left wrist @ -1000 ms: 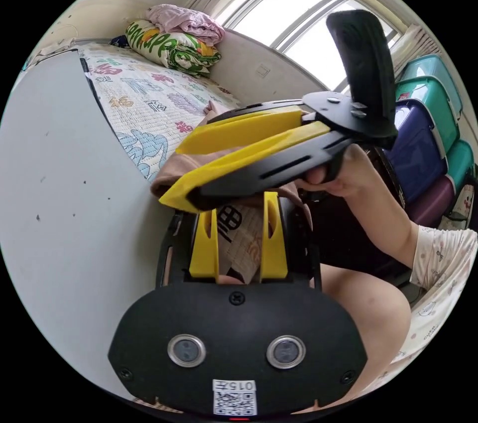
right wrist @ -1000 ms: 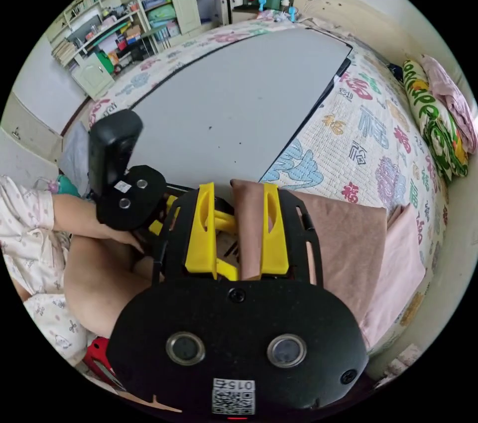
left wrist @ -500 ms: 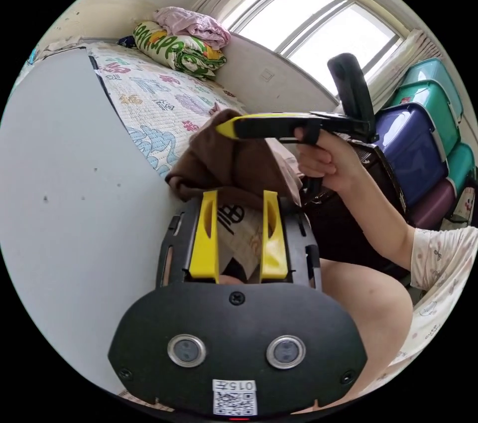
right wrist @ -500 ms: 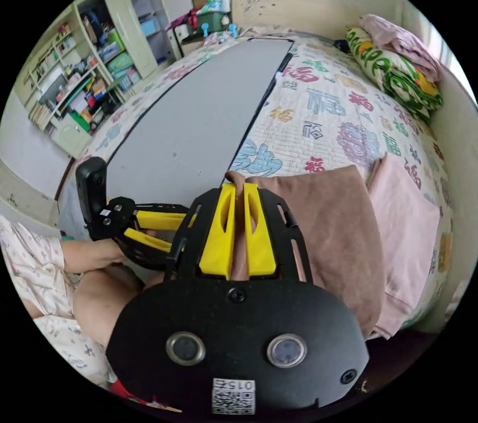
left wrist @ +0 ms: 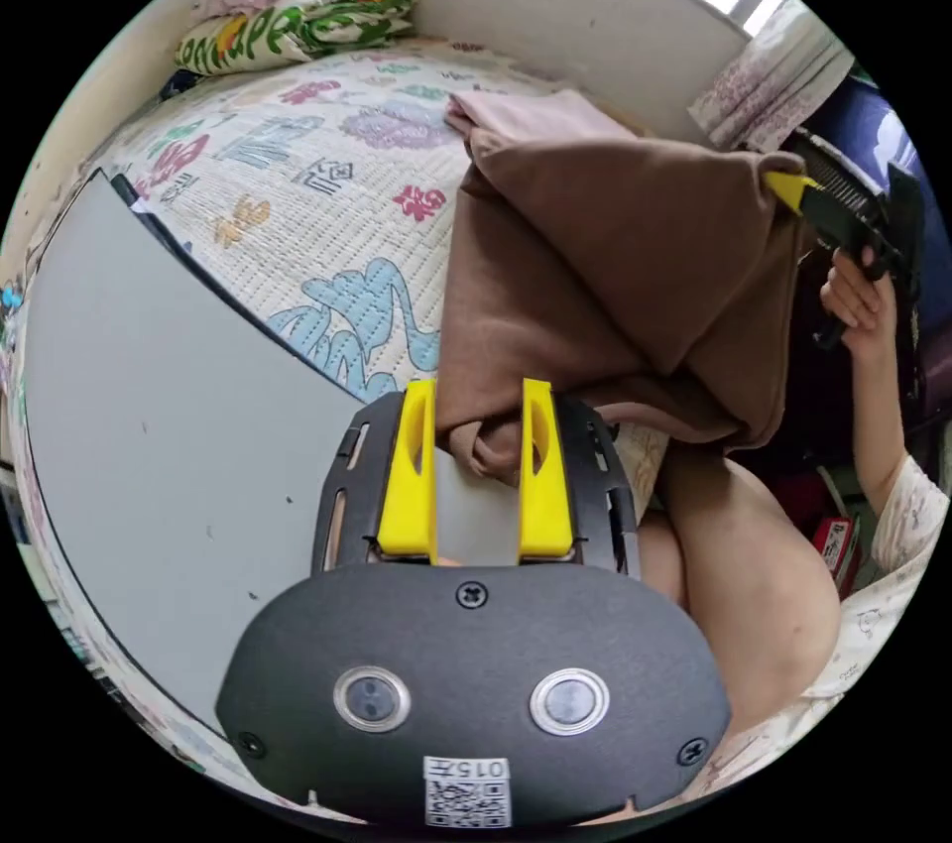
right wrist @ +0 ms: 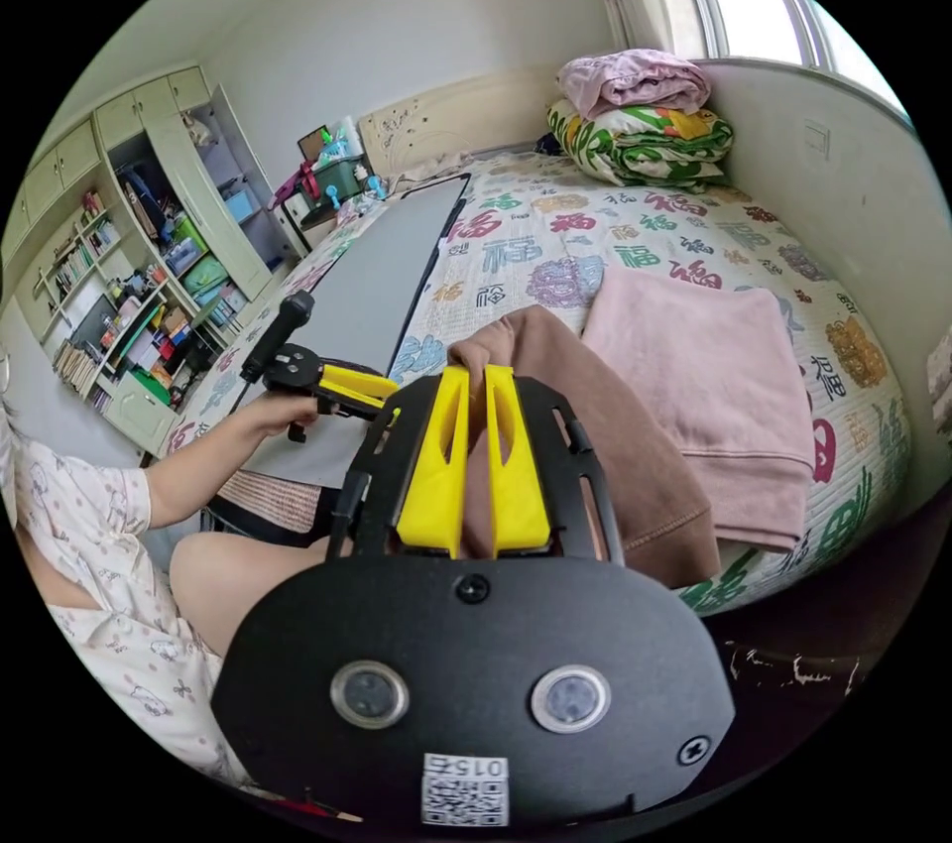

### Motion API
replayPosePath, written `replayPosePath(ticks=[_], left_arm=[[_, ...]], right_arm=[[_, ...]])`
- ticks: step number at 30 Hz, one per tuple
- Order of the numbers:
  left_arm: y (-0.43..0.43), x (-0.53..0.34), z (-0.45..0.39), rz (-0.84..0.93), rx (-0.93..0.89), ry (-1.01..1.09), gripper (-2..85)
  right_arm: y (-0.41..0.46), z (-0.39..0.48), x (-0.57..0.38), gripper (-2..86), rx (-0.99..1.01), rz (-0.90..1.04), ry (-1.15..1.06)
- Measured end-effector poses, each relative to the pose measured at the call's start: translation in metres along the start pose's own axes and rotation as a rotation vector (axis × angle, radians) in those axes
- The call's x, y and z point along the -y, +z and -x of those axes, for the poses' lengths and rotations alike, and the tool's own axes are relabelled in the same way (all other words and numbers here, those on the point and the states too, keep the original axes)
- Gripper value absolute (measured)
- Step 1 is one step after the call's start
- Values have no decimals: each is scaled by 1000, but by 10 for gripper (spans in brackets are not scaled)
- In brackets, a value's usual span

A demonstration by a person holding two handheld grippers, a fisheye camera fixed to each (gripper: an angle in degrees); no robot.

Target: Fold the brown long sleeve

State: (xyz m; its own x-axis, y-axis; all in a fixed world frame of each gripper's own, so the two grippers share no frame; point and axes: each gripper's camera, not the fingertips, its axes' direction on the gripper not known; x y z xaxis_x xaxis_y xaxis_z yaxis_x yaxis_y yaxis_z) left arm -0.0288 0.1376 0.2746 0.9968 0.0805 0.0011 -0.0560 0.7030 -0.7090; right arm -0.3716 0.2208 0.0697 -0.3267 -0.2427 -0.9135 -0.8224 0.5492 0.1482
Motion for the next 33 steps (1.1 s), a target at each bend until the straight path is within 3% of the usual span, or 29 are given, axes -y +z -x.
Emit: replayPosePath(ticks=[6, 12, 21, 29, 33], left_arm=[[20, 3, -45, -60, -68, 13, 44], [-80, -43, -112, -412, -57, 81, 23], [-302, -224, -214, -788, 412, 115, 14], [-427, -415, -301, -967, 705, -38, 14], [-456, -452, -334, -976, 815, -89, 14]], right_arm=[[12, -9, -31, 17, 4, -79, 66], [-46, 3, -43, 13, -15, -326, 141], [-157, 62, -65, 11, -64, -686, 79], [-108, 90, -57, 11, 328, -718, 99], [-96, 119, -34, 11, 427, -714, 55]])
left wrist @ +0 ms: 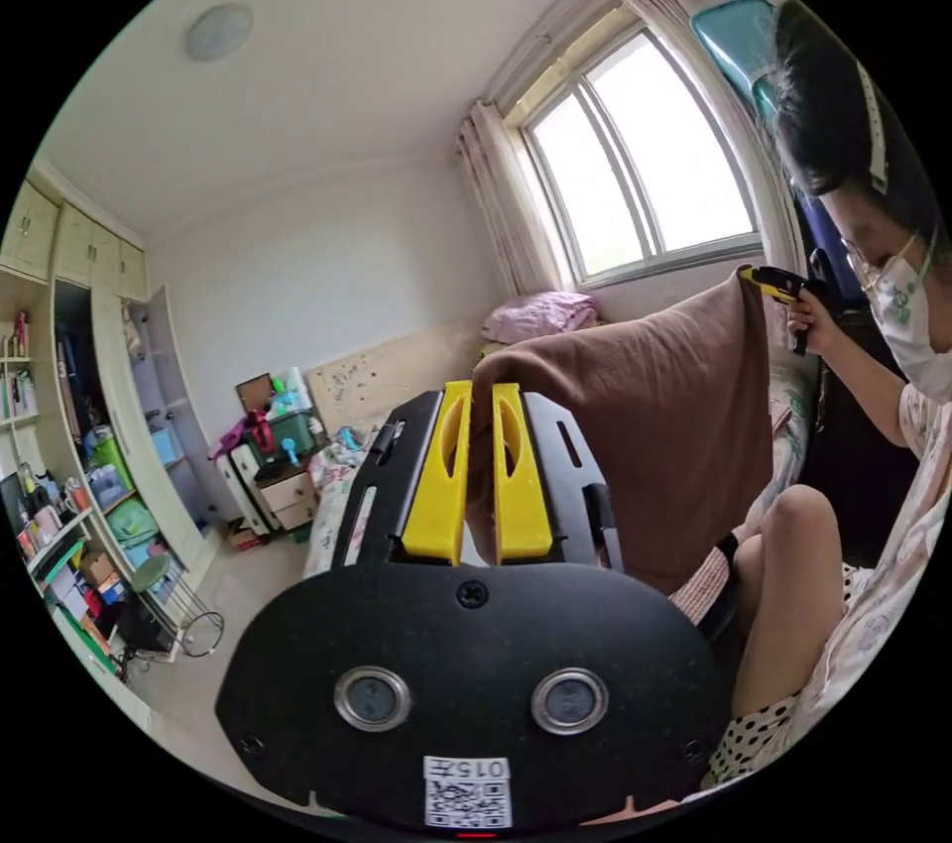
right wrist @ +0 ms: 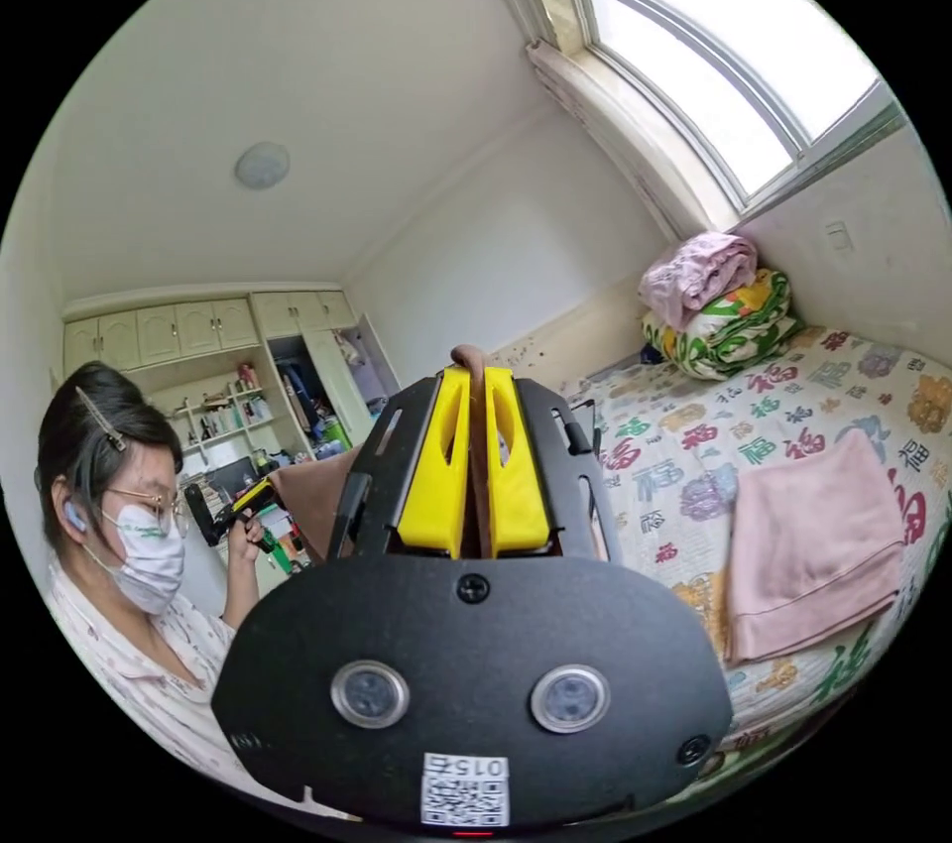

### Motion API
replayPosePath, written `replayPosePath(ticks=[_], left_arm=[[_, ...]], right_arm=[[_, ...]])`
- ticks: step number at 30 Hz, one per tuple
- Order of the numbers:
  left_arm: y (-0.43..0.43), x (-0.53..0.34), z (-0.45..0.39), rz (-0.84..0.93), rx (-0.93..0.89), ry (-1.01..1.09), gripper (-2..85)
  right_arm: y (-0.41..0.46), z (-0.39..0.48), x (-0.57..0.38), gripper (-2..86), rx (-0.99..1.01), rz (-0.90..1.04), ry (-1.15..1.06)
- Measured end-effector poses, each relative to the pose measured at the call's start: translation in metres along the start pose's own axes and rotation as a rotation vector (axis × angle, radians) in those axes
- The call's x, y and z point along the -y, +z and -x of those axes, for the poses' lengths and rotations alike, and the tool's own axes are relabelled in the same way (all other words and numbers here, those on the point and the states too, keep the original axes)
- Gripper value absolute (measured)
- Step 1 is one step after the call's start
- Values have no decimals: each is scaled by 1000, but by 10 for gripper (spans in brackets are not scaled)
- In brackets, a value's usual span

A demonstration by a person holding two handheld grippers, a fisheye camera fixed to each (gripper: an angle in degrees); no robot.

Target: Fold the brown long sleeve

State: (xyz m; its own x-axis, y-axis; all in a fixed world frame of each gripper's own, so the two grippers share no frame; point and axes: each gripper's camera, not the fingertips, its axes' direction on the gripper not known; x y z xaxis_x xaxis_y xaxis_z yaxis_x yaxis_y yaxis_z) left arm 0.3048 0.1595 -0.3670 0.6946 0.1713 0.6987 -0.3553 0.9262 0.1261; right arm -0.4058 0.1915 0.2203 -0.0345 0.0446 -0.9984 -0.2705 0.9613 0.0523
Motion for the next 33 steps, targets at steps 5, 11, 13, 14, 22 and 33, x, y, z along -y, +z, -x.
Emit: replayPosePath(ticks=[5, 11, 13, 14, 22, 33], left_arm=[[19, 9, 28, 70, 30, -77, 17], [192, -22, 64, 301, 9, -195, 31], [258, -46, 70, 378, 39, -231, 43], [296, -61, 73, 466, 48, -263, 55], [278, -121, 81, 711, -51, -435, 109], [202, -124, 105, 777, -294, -786, 119]], right_arm=[[68, 20, 31, 12, 19, 46, -45], [241, -36, 52, 23, -178, 250, 18], [305, -59, 50, 32, -267, 323, 34], [341, -75, 51, 42, -341, 388, 89], [347, -71, 75, 69, -169, 672, -17], [302, -126, 95, 128, -322, 993, 201]])
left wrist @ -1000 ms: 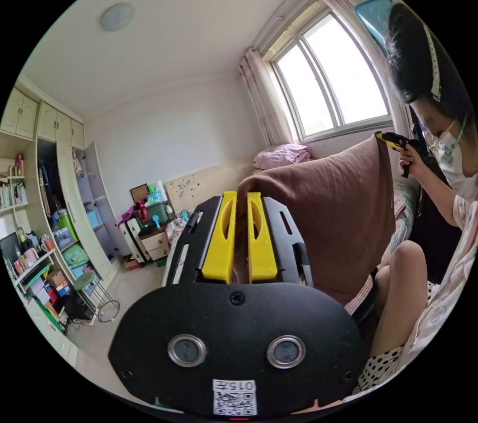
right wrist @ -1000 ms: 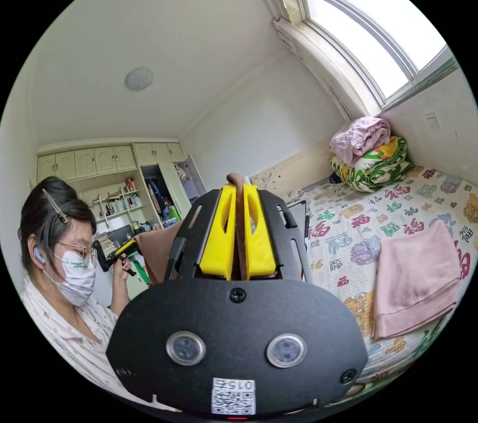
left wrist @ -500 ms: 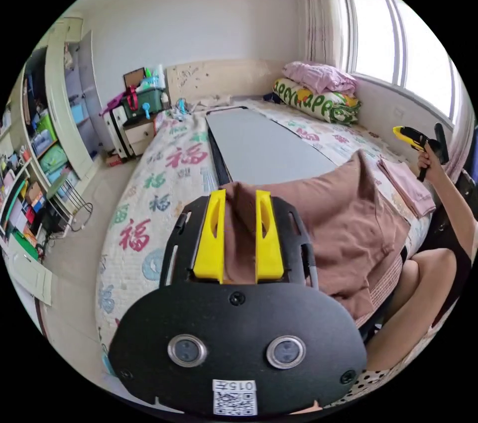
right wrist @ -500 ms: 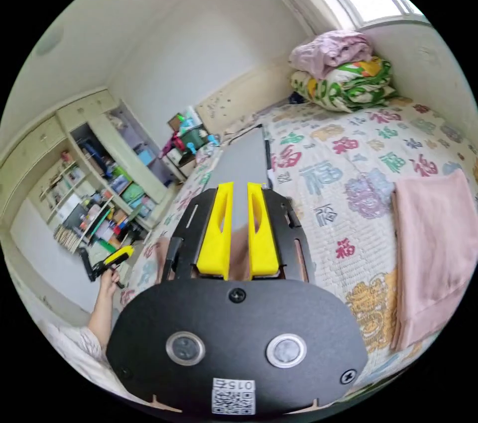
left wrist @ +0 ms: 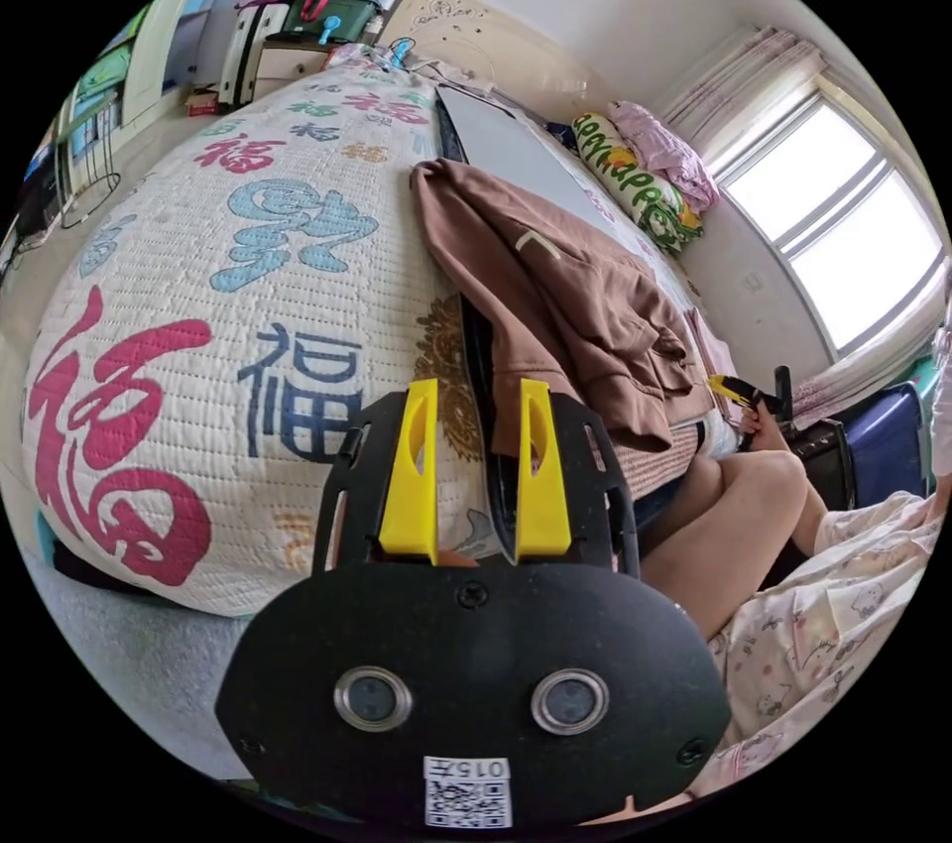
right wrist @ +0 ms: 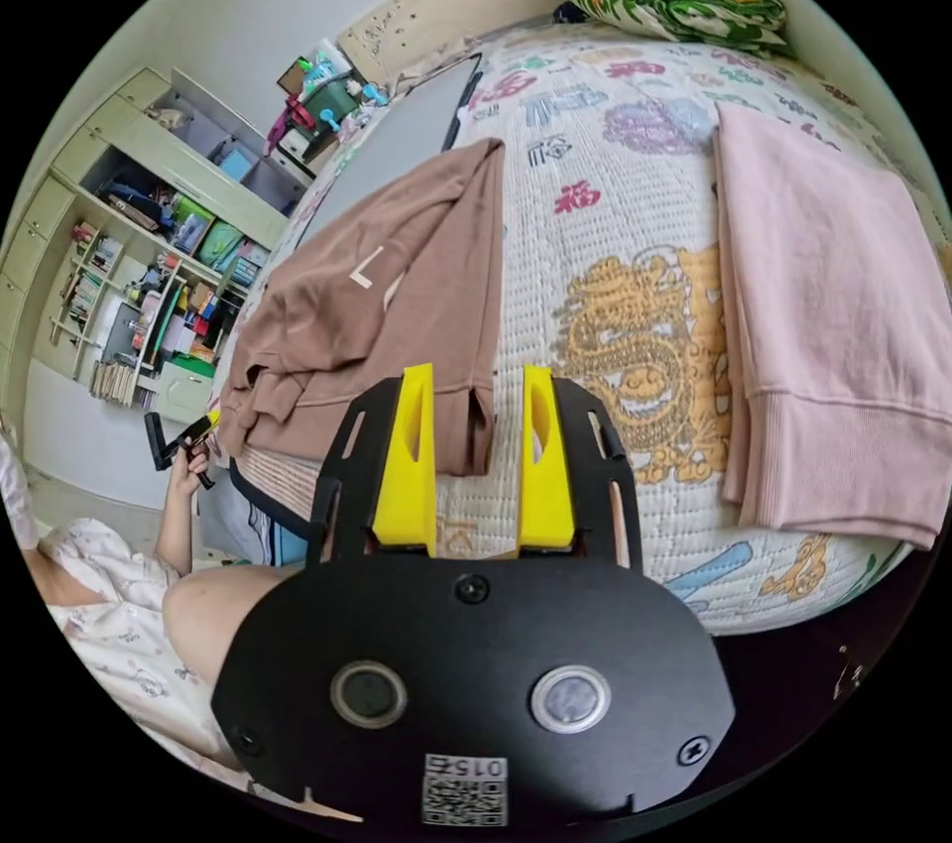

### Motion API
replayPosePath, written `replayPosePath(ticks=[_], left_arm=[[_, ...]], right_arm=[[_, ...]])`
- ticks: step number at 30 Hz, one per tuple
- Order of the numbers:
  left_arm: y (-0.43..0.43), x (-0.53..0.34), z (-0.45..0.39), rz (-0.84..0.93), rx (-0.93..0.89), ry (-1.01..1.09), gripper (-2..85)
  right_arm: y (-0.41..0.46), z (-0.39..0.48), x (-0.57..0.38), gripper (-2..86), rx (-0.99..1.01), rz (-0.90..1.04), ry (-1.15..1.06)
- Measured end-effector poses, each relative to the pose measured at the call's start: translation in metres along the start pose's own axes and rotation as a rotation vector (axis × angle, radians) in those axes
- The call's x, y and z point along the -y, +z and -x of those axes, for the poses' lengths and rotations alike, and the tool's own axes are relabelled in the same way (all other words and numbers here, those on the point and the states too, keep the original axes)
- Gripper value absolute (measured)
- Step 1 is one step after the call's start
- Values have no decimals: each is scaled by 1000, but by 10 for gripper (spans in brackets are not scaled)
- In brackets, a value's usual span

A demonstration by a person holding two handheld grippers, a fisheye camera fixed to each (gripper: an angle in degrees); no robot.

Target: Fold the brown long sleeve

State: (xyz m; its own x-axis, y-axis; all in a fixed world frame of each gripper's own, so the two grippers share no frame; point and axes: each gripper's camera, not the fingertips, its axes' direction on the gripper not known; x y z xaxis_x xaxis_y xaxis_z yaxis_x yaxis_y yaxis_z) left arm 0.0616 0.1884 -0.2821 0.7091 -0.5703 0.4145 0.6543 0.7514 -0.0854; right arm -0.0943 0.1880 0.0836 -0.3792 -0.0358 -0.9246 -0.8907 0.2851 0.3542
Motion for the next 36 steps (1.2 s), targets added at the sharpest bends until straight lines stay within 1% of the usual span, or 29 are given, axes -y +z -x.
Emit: replayPosePath(ticks=[2, 6, 9, 11, 15, 17, 21, 24, 26, 28, 31, 36], left_arm=[[-8, 16, -9, 13, -33, 7, 117], [-23, 34, -18, 17, -63, 1, 103], [-29, 48, -30, 29, -87, 18, 72], [-36, 59, -37, 46, -84, 5, 36], [-76, 65, -57, -17, -90, 35, 10], [-104, 63, -74, -38, -53, 46, 5], [-135, 54, -99, -41, -22, 73, 4], [-145, 41, -119, 18, 26, 128, 5], [-138, 32, -130, 93, 90, 185, 5], [-131, 29, -130, 134, 97, 195, 6], [-131, 26, -130, 150, 94, 202, 7], [-122, 18, -122, 179, 116, 204, 14]], right_arm=[[-4, 5, 10, 132, 24, 53, 21], [-31, 14, 24, 117, 39, 63, 42], [-50, 20, 34, 93, 67, 106, 35], [-64, 24, 40, 53, 87, 142, 37], [-101, 33, 38, 20, 99, 87, 40], [-129, 44, 32, 13, 87, 47, 10], [-158, 64, 14, 8, 42, 53, -50], [-175, 82, -11, 7, -37, 73, -110], [-180, 90, -32, 7, -83, 102, -149], [-181, 93, -44, 7, -104, 130, -164], [-186, 98, -56, 9, -125, 179, -191], [-206, 98, -69, 21, -132, 192, -202]])
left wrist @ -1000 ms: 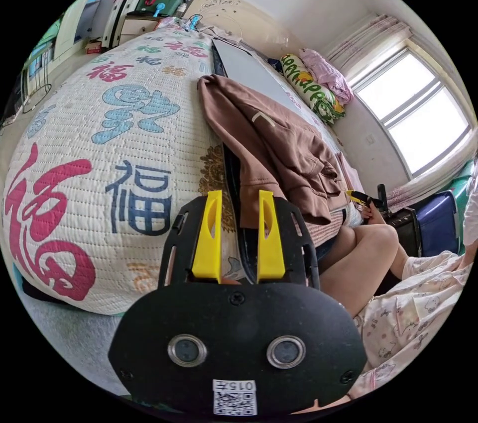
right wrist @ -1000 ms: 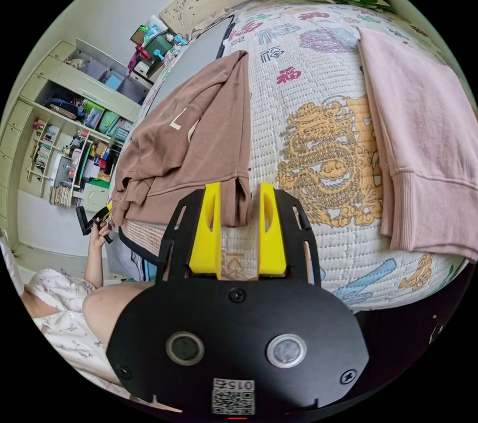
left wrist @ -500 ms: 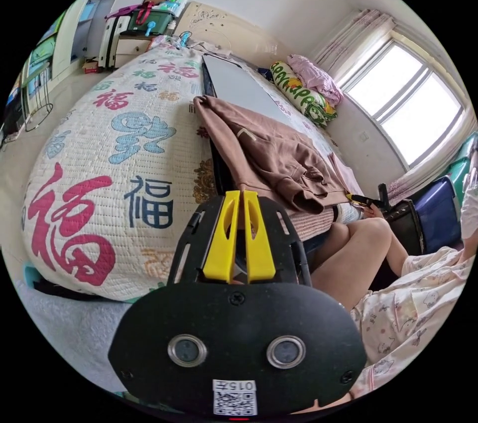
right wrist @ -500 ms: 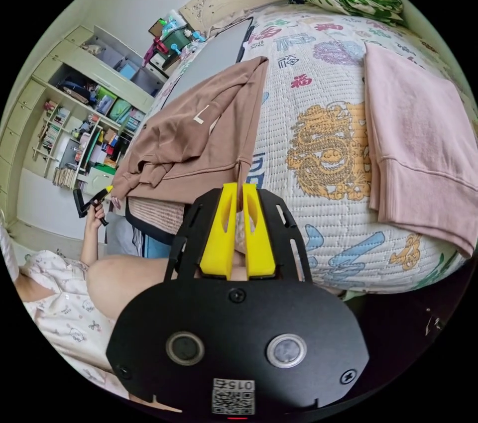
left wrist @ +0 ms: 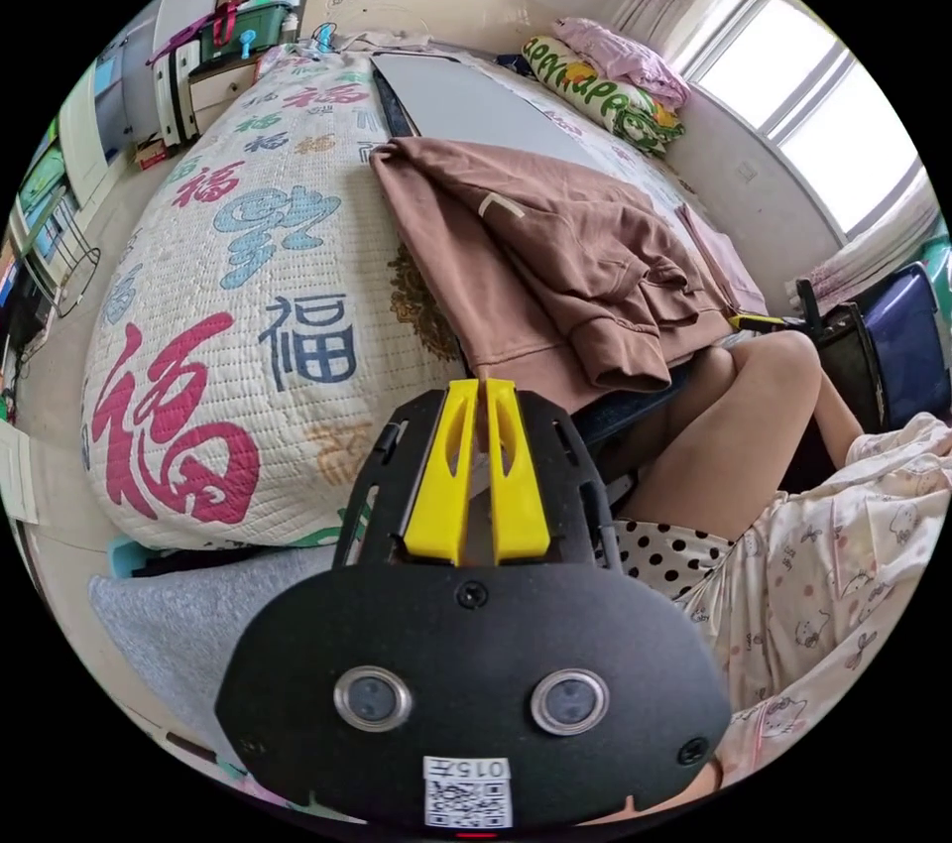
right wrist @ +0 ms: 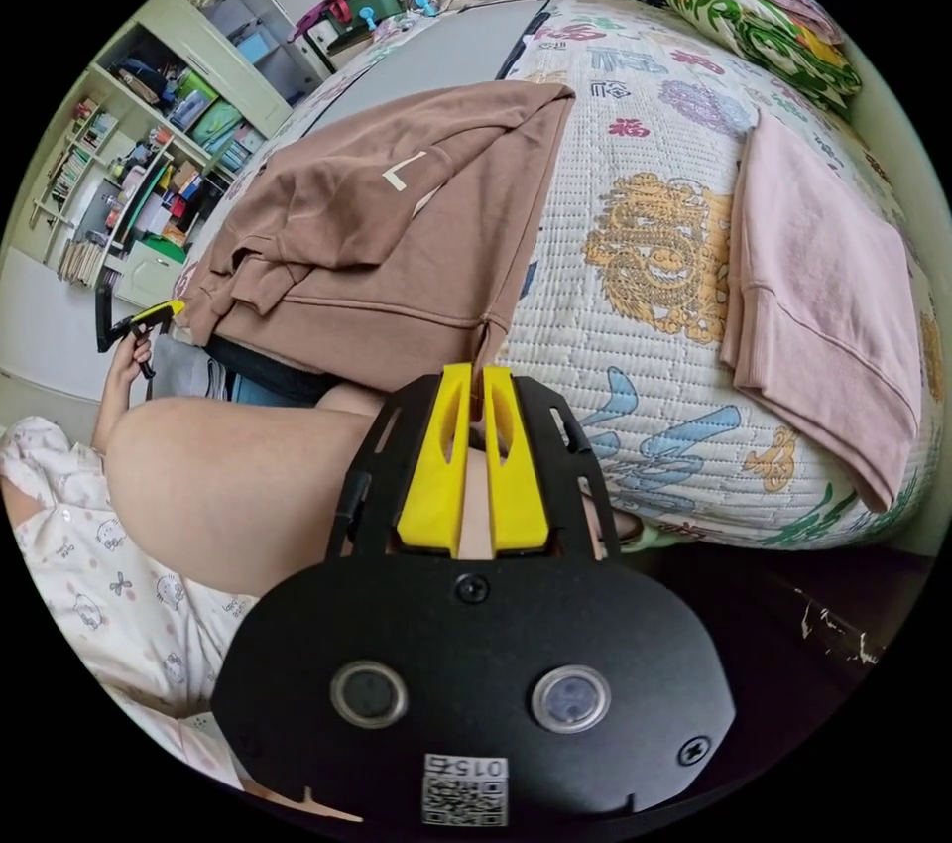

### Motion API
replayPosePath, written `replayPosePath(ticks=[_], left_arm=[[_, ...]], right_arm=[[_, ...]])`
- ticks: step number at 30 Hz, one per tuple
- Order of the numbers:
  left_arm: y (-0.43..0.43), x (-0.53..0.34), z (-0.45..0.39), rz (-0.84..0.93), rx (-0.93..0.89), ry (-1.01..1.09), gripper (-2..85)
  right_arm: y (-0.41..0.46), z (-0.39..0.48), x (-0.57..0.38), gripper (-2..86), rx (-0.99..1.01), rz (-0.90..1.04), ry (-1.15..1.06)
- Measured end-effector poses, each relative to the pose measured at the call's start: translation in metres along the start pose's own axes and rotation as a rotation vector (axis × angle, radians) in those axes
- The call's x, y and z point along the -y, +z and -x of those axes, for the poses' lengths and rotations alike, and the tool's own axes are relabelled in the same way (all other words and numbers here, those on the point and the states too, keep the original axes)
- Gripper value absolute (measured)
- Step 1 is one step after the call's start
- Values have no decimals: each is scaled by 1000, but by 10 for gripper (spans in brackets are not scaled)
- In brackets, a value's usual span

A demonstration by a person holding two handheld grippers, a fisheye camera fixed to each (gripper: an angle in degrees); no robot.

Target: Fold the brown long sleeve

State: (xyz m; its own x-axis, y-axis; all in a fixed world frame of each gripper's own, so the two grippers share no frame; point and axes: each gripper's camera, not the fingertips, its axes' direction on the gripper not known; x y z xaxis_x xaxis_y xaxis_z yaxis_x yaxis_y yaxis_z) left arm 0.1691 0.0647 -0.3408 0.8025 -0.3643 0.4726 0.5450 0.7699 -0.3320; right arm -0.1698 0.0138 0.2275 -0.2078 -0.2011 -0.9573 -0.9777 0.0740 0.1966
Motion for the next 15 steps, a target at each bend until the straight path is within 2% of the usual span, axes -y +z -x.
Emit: replayPosePath(ticks=[2, 7, 10, 15], left_arm=[[-6, -5, 7, -13, 87, -4, 24], [-44, 11, -8, -145, 64, 166, 69], [-28, 48, -42, -109, -6, 372, 99], [36, 95, -94, -22, -124, 671, 112]], right_arm=[[-7, -9, -14, 33, 3, 9, 18], [-52, -15, -50, 52, -40, -114, -27], [-78, 9, -52, 76, 48, -226, -192], [-62, 76, -31, 90, 134, -222, -517]])
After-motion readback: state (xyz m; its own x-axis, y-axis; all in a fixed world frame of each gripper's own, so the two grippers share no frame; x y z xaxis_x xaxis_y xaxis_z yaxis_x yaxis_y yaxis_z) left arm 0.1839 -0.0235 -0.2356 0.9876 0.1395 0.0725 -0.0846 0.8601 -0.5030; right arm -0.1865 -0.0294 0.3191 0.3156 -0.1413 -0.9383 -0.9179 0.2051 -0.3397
